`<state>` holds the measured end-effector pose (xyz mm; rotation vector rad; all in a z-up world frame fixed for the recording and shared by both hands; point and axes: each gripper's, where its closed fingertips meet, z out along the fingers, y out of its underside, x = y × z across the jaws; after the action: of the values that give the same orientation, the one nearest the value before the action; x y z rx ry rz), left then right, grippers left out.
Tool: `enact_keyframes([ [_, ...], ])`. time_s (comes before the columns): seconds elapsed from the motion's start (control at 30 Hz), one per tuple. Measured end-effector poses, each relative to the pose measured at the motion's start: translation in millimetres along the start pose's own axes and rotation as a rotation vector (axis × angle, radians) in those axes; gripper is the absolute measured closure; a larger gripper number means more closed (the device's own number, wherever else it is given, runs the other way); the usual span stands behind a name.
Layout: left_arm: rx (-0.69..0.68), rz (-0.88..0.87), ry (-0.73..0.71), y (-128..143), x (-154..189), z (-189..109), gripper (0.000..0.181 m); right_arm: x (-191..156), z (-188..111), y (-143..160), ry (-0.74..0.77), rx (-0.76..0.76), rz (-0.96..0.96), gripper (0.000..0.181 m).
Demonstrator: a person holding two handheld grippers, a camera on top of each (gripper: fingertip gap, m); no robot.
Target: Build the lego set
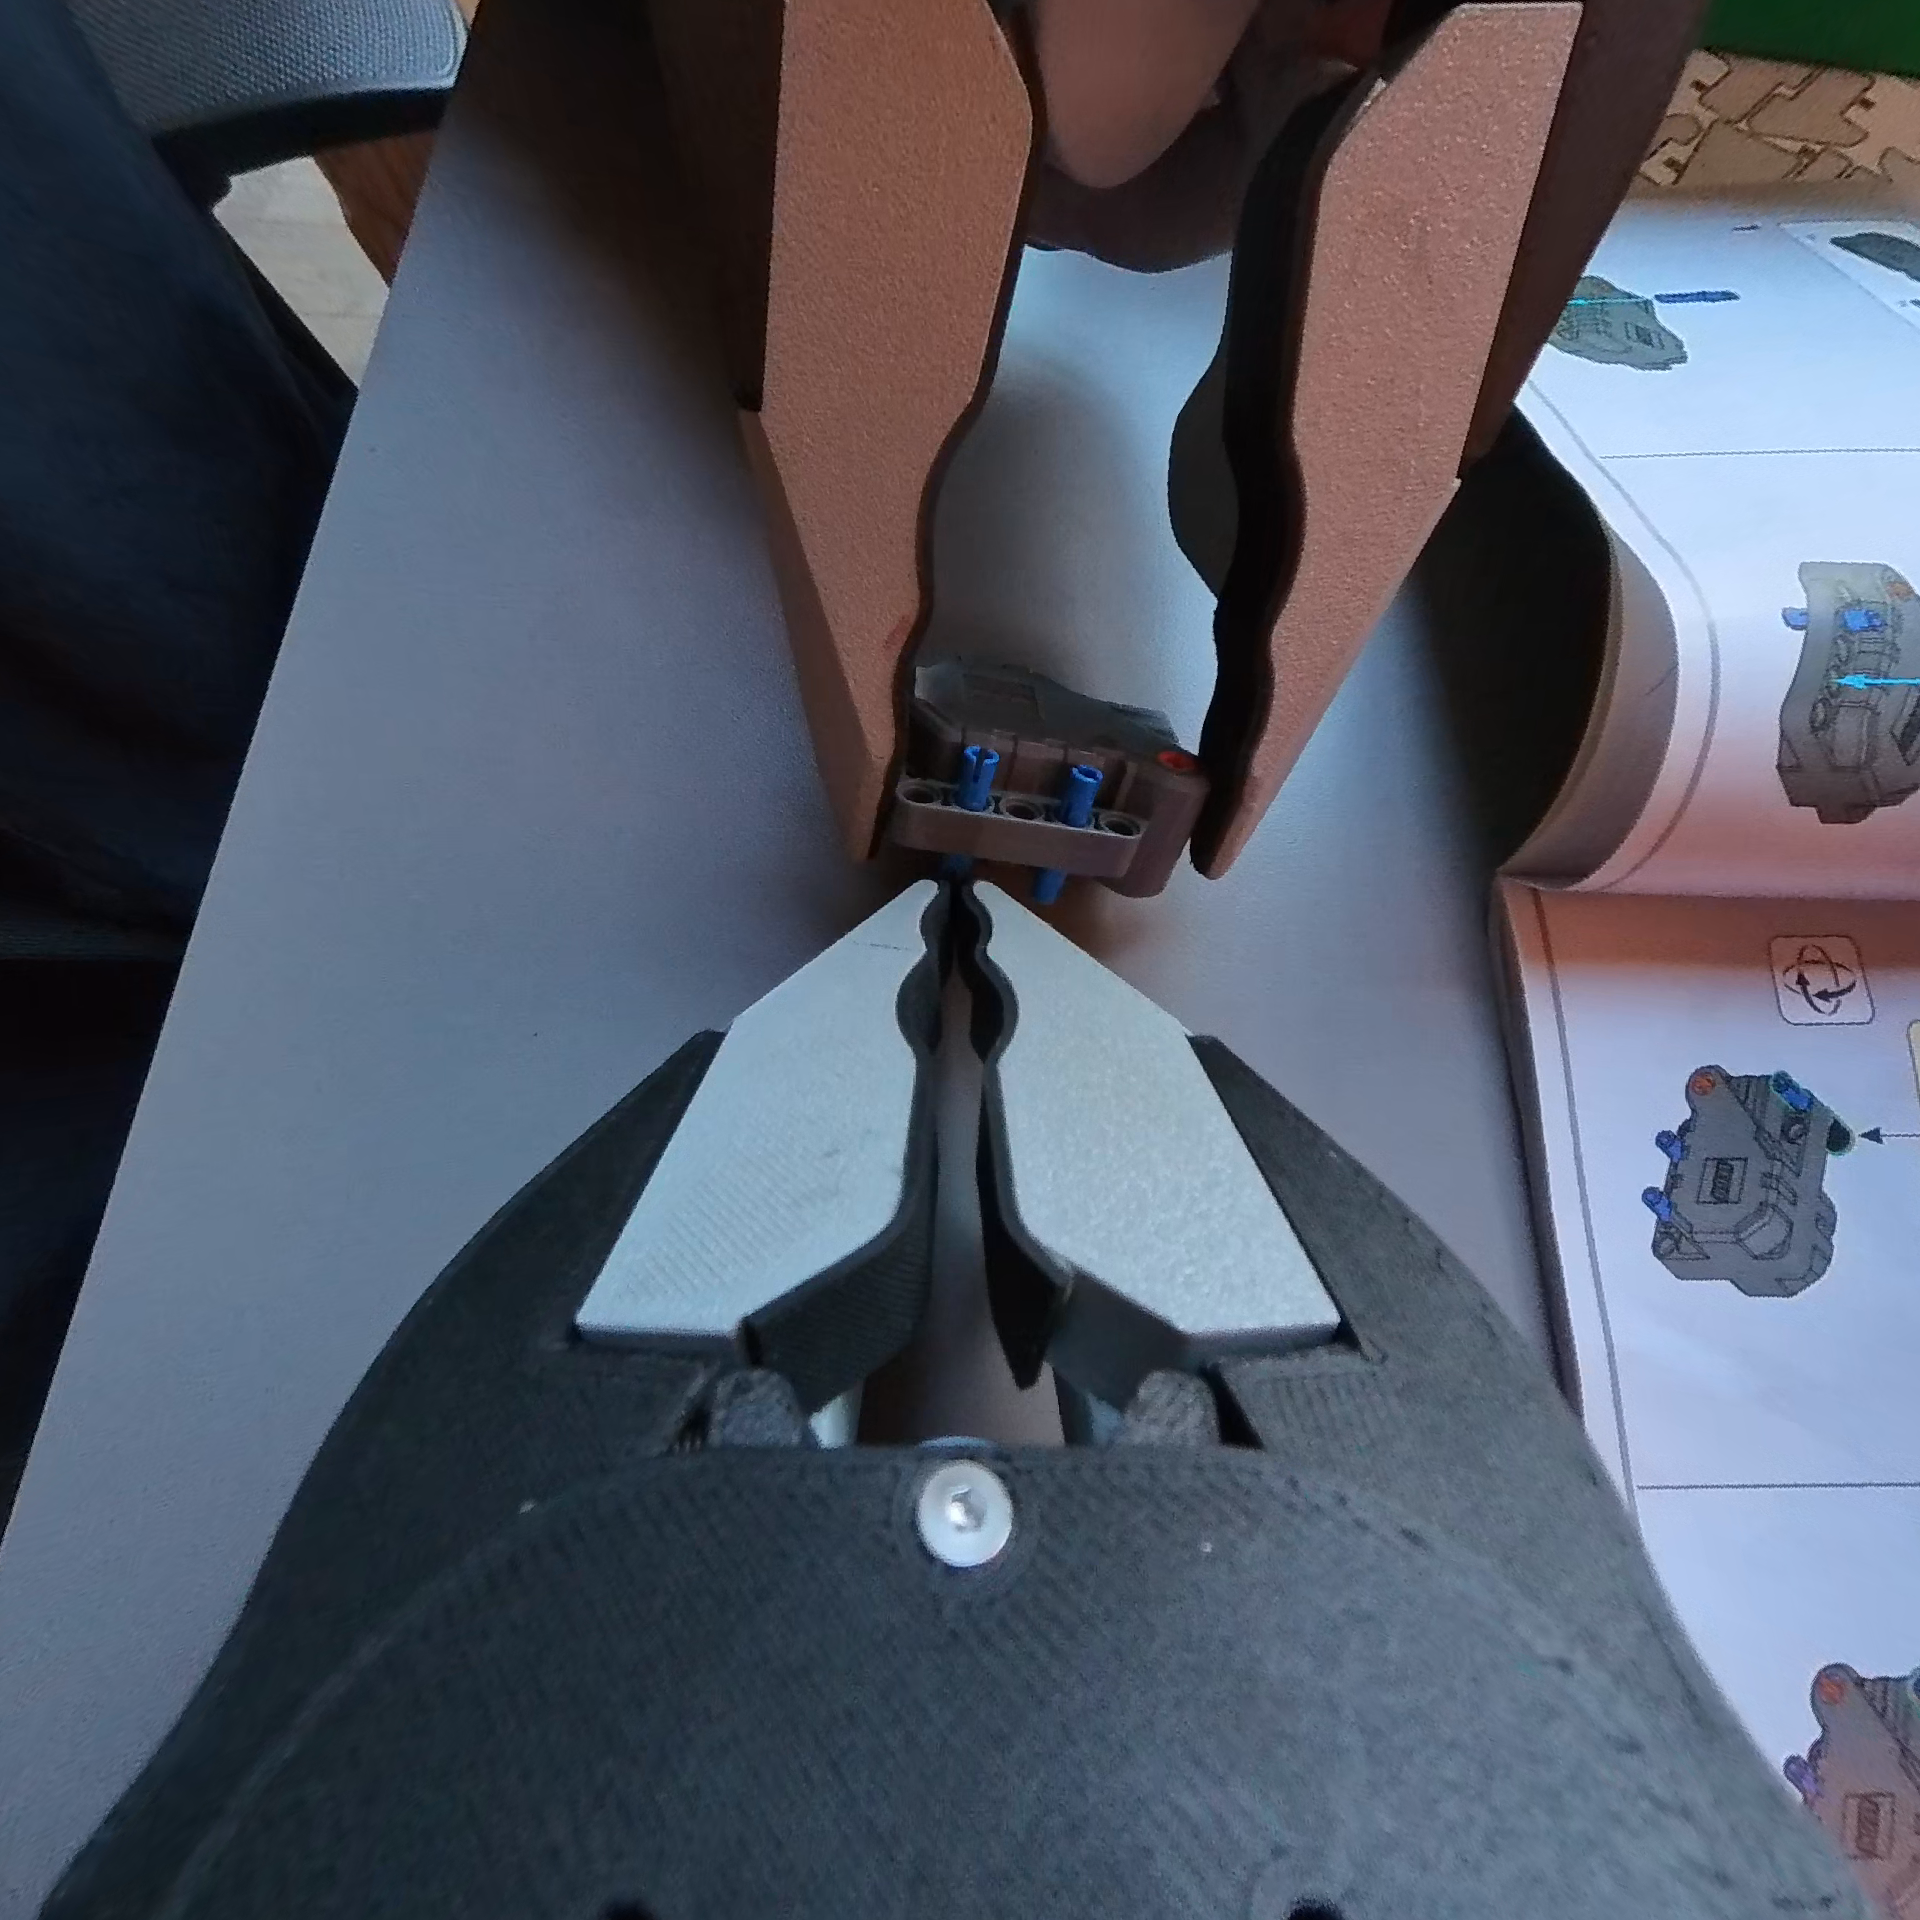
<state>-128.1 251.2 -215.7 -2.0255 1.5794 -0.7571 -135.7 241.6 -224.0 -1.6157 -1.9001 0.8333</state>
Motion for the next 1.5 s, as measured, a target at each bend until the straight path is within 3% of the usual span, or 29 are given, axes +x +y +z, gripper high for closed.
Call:
enact_keyframes([
  [0.17,0.020,0.006,0.005,-1.7,0.4,0.8,0.127,2.8,-1.3,0.1,-0.003,-0.002,-0.002,0.181],
  [0.4,0.197,0.078,-0.003,-11.7,-2.2,-2.4,0.127,6.7,-9.1,-3.4,0.002,0.035,-0.040,0.181],
  [0.5,0.355,0.229,-0.091,-31.6,-3.8,-19.8,0.127,13.1,-22.9,-14.3,0.012,0.134,-0.021,0.181],
  [0.6,0.657,0.614,-0.282,-63.4,7.0,-61.1,0.127,21.8,-47.3,-33.4,0.028,0.305,-0.002,0.181],
  [0.67,0.749,0.727,-0.392,-73.5,10.9,-83.3,0.127,29.3,-61.7,-41.1,0.043,0.391,0.023,0.181],
  [0.77,0.830,0.738,-0.432,-81.2,16.1,-100.5,0.127,32.5,-70.8,-47.8,0.004,0.474,0.084,0.181],
  [0.97,0.804,0.772,-0.536,-82.9,16.6,-102.7,0.127,15.8,-73.9,-77.3,-0.222,0.643,0.243,0.181],
  [1.23,0.812,0.673,-0.494,-80.4,19.4,-106.2,0.127,35.7,-86.6,-85.0,-0.156,0.738,0.353,0.181],
  [1.4,0.820,0.518,-0.429,-73.8,8.7,-112.1,0.145,30.4,-83.7,-79.1,-0.183,0.679,0.347,0.181],
  [1.47,0.859,0.474,-0.400,-73.1,7.1,-118.4,0.152,39.9,-81.1,-77.8,-0.107,0.664,0.353,0.181],
  [1.5,0.862,0.450,-0.403,-72.6,3.2,-120.1,0.156,47.4,-79.0,-75.1,-0.053,0.653,0.372,0.165],
])
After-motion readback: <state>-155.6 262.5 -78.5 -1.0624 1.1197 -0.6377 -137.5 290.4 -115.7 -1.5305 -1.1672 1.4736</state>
